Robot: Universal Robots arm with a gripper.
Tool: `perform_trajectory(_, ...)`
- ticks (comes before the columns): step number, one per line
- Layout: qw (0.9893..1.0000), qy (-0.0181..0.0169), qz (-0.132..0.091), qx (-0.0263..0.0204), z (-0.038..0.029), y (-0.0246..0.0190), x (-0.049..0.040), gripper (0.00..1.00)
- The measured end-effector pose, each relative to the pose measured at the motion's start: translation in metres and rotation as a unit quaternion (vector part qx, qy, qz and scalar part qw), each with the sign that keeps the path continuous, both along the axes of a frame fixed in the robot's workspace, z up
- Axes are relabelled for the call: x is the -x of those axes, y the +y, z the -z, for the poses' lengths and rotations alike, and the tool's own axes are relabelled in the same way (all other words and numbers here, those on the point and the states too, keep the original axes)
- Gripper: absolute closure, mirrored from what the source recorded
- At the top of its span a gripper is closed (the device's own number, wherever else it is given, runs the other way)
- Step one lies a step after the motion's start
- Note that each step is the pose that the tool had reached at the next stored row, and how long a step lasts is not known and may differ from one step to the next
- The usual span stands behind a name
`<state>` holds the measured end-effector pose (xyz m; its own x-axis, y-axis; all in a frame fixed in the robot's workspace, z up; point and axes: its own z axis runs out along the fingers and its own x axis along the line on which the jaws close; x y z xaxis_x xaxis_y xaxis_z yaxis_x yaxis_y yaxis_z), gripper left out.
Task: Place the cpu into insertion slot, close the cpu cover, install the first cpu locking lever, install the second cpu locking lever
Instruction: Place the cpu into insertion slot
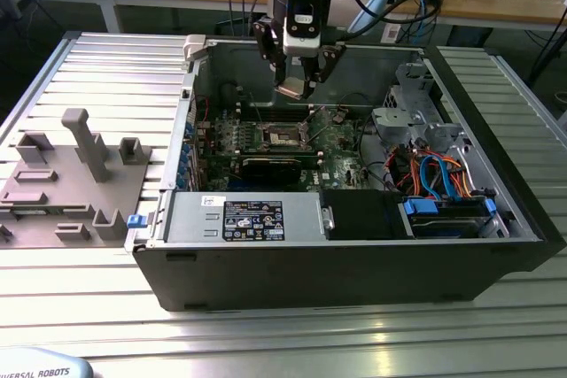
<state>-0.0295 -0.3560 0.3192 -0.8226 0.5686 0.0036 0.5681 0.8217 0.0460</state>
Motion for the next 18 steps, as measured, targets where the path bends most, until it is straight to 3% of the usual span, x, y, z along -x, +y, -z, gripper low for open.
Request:
perform_trajectory(8,1.0,0.0,0.009,0.0,0.0001,0.0,0.0,0.46)
perform_trajectory(13,0.9994,0.0,0.035,0.0,0.0001,0.0,0.0,0.46)
perform_trajectory(18,0.9992,0.0,0.039,0.0,0.0001,0.0,0.0,0.46)
